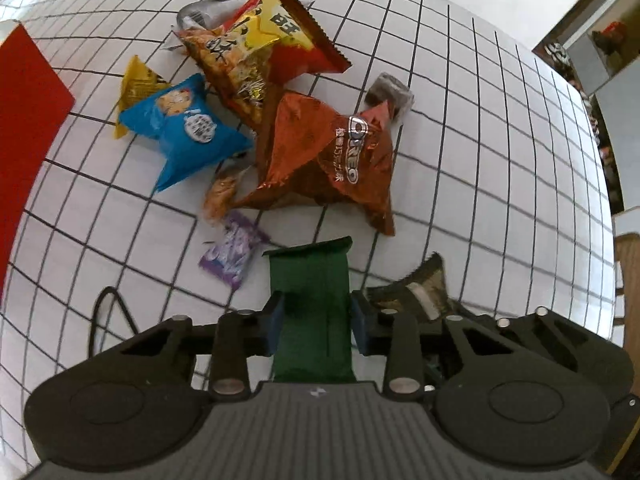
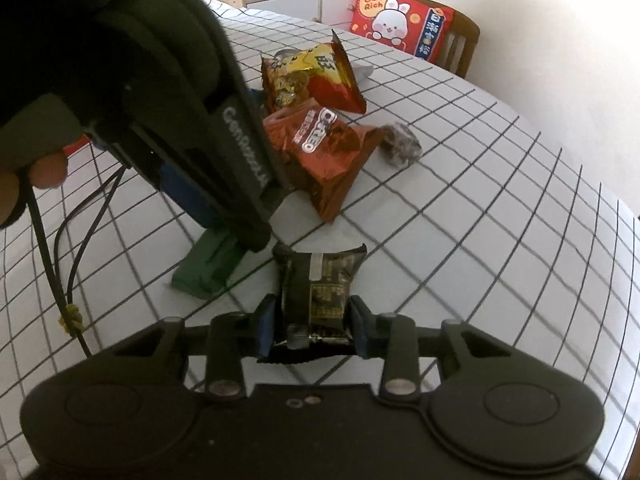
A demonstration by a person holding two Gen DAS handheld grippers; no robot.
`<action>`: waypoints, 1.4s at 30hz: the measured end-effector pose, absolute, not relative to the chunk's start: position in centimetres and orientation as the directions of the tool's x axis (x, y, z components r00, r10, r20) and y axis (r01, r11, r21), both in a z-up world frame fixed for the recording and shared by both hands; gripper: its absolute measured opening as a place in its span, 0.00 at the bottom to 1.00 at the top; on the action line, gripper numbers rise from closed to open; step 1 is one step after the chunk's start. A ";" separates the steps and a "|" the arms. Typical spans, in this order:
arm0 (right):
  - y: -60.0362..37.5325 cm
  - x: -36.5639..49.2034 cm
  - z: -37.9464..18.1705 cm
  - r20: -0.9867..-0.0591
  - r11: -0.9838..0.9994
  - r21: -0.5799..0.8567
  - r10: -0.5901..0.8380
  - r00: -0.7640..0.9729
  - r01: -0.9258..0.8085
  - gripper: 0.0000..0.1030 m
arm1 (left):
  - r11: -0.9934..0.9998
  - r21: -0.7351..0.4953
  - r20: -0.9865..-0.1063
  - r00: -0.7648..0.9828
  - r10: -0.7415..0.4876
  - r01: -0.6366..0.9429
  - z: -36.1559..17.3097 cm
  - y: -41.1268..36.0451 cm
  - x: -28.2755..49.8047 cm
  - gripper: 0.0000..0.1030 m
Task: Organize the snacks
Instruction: 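Grasp the green bar with the left gripper while the right gripper grasps the dark bar, then carry the green bar and dark bar with both grippers over the box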
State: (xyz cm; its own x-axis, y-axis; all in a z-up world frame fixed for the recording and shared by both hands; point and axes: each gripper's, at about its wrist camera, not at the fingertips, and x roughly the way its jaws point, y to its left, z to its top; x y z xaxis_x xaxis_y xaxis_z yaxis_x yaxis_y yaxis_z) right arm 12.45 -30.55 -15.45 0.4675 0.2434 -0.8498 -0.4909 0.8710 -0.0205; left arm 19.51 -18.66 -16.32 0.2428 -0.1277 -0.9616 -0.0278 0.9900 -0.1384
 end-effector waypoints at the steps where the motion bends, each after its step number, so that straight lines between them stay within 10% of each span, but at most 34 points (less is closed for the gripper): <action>1: -30.5 12.2 -15.4 -0.852 0.879 -0.019 0.235 0.469 -0.476 0.34 | 0.991 -0.133 -0.962 0.244 -0.123 -0.022 -16.2 -18.6 19.3 0.33; 8: -30.8 10.9 -15.0 -0.852 0.928 0.046 0.229 0.471 -0.369 0.33 | 0.994 -0.103 -0.953 0.283 -0.108 0.035 -15.2 -17.7 17.7 0.34; 13: -31.3 10.4 -14.5 -0.840 0.942 0.087 0.243 0.485 -0.323 0.33 | 0.995 -0.093 -0.955 0.278 -0.101 0.041 -15.3 -17.9 17.1 0.55; 42: -31.0 8.7 -13.8 -0.838 0.968 0.105 0.209 0.504 -0.226 0.33 | 0.997 -0.068 -0.944 0.322 -0.072 0.023 -17.0 -18.4 16.1 0.42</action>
State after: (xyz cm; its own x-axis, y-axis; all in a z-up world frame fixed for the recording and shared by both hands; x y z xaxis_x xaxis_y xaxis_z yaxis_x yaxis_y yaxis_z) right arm 8.67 -31.01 -13.85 0.5043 0.2089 -0.8379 -0.2265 0.9683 0.1051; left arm 16.08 -18.40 -17.02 0.3217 -0.0718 -0.9441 0.0226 0.9974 -0.0682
